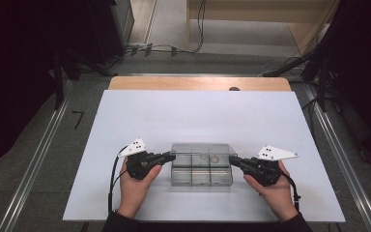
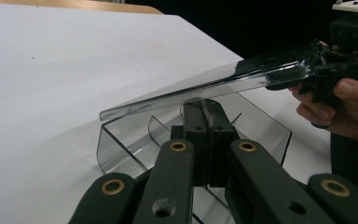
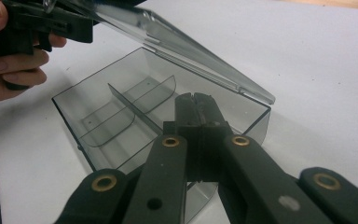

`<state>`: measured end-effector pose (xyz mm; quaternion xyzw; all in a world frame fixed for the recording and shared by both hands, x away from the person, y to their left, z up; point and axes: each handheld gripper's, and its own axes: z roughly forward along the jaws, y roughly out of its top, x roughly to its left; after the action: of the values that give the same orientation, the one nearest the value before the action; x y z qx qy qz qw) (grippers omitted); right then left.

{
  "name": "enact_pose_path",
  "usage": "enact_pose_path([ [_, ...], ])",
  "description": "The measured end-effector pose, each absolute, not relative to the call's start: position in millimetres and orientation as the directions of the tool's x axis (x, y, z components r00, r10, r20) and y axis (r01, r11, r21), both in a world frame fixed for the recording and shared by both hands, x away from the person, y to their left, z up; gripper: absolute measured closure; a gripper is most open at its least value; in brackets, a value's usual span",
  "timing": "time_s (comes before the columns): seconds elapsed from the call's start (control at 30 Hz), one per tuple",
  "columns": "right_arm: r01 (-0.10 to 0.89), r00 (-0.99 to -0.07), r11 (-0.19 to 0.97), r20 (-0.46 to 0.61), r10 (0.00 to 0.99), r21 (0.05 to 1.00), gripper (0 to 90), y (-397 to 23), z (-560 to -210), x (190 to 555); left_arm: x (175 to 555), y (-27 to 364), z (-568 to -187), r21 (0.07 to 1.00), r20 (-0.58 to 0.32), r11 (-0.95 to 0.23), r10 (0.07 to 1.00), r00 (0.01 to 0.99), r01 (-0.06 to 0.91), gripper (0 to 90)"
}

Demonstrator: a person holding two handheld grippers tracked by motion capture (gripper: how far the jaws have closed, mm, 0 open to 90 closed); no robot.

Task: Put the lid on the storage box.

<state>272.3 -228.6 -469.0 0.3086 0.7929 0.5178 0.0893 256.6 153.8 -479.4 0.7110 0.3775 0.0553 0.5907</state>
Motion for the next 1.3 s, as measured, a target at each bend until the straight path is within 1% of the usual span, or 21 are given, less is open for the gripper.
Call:
enact_pose_path([
  [1.3, 0.389, -0.798, 0.284, 0.167, 0.579, 0.876, 87.3, -233.2, -474.6, 246.7, 229.9, 153.3, -490.2, 0.874, -0.374, -0.032, 0.595, 0.711, 0.486, 89.2],
])
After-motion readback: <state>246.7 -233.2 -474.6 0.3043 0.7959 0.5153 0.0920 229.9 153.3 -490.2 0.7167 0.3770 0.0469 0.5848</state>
